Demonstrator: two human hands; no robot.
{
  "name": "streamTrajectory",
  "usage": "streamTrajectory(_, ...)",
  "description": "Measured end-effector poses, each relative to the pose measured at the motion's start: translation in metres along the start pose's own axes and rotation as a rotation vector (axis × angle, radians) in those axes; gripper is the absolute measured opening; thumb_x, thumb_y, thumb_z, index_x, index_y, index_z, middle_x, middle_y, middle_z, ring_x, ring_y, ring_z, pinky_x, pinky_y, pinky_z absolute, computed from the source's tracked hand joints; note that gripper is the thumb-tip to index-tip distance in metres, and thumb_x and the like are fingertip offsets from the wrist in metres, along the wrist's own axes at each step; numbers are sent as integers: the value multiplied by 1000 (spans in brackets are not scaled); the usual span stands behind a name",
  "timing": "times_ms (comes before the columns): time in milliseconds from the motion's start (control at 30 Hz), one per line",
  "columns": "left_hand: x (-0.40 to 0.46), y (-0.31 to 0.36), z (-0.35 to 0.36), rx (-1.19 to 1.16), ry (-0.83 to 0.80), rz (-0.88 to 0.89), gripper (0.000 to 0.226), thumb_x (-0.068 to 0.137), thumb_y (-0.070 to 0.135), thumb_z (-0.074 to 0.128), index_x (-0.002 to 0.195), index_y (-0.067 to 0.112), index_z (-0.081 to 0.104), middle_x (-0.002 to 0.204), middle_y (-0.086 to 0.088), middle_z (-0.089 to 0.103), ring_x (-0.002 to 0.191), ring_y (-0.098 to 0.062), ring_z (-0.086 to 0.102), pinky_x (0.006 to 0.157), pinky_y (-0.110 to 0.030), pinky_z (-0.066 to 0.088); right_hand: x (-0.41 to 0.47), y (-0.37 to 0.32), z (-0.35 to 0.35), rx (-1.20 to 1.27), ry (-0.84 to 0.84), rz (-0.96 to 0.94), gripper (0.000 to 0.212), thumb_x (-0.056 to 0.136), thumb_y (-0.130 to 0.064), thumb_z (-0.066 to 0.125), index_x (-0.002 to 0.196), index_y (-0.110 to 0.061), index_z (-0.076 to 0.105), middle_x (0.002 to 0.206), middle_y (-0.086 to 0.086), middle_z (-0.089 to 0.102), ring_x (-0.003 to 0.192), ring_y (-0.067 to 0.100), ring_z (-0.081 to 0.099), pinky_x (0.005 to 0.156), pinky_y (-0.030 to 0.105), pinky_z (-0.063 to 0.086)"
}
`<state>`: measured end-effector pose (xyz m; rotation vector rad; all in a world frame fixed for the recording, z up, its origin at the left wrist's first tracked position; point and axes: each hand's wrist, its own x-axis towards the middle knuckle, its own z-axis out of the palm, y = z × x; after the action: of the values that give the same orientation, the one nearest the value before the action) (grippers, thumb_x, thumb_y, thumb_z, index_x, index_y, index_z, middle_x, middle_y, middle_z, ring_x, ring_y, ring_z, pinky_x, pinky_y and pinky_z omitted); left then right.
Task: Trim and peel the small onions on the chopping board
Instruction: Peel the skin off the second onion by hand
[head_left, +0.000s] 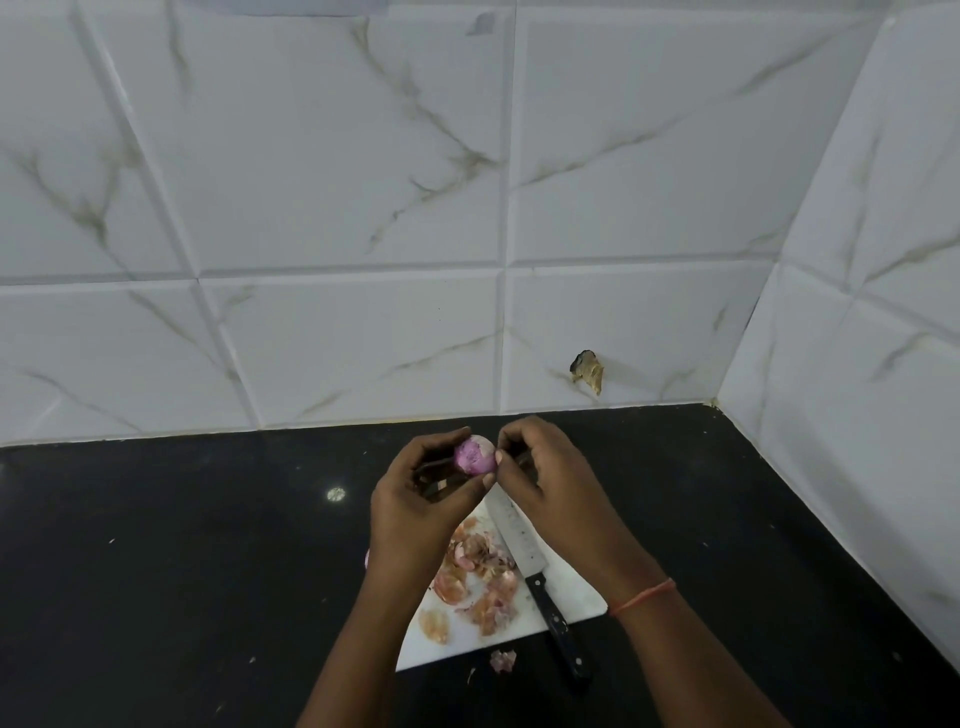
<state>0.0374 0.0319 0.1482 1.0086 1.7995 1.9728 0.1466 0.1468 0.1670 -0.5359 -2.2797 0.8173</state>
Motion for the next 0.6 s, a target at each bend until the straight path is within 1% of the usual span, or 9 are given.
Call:
streamTrajectory(133, -6, 6, -3, -52, -39, -14, 46, 75, 0, 83, 114, 19, 70, 109, 7, 76, 104, -11, 71, 90, -33, 59, 1, 6, 0, -69, -15, 73, 7, 95, -28, 55, 100, -23, 55, 96, -8, 56, 89, 6, 55, 75, 26, 52)
streamTrajectory(200, -9, 7, -4, -67, -44, -24, 46, 75, 0, 83, 116, 19, 70, 110, 7, 75, 105, -11, 71, 92, -30, 58, 2, 12, 0, -175, 23, 111, 9, 96, -32, 54, 92, -24, 54, 84, -8, 57, 78, 8, 56, 70, 27, 49)
streamTrajectory(267, -10, 6, -7, -73, -25, -42, 47, 75, 2, 83, 116, 20, 70, 111, 5, 75, 107, -13, 71, 93, -33, 58, 1, 16, 1, -188, 103, 115, 19, 96, -32, 56, 80, -21, 56, 69, -7, 56, 63, 8, 56, 61, 24, 44)
streamTrajectory(300, -11, 5, -8, -66, -12, -51, 47, 75, 2, 83, 117, 21, 70, 113, 3, 75, 108, -14, 70, 94, -35, 58, -1, 14, 1, -150, 141, 124, 17, 94, -29, 60, 80, -20, 59, 69, -8, 58, 64, 7, 57, 60, 22, 45)
streamTrajectory(333, -11, 4, -9, -51, 2, -55, 48, 75, 3, 84, 117, 23, 71, 114, 1, 74, 108, -15, 70, 94, -38, 57, -3, 12, 2, -80, 165, 127, 6, 91, -23, 65, 86, -20, 62, 77, -10, 62, 71, 4, 61, 63, 19, 48)
streamTrajectory(400, -11, 4, -11, -13, 27, -51, 49, 75, 5, 85, 117, 26, 72, 116, 1, 72, 108, -14, 69, 94, -38, 57, -9, 2, 4, 99, 160, 137, 19, 87, -11, 70, 104, -20, 65, 96, -13, 67, 87, -1, 64, 74, 12, 51)
streamTrajectory(433, -11, 4, -12, 6, 33, -43, 49, 75, 5, 85, 117, 27, 72, 116, 2, 72, 108, -13, 69, 93, -35, 58, -11, -3, 6, 180, 141, 122, 22, 87, -10, 70, 107, -19, 67, 99, -13, 68, 90, -3, 65, 76, 10, 51)
streamTrajectory(500, -10, 5, -13, 39, 33, -17, 50, 75, 3, 84, 116, 28, 72, 116, 3, 70, 107, -10, 69, 92, -28, 57, -15, -12, 11, 266, 115, 96, 18, 87, -13, 70, 104, -17, 70, 95, -12, 71, 89, -2, 67, 78, 13, 53)
streamTrajectory(600, -11, 6, -13, 113, 34, 46, 50, 75, 1, 84, 115, 28, 71, 115, 5, 67, 105, -7, 68, 88, -18, 55, -19, -19, 19, 262, 153, 84, 14, 84, -19, 73, 98, -20, 71, 90, -13, 71, 87, 1, 68, 78, 17, 55)
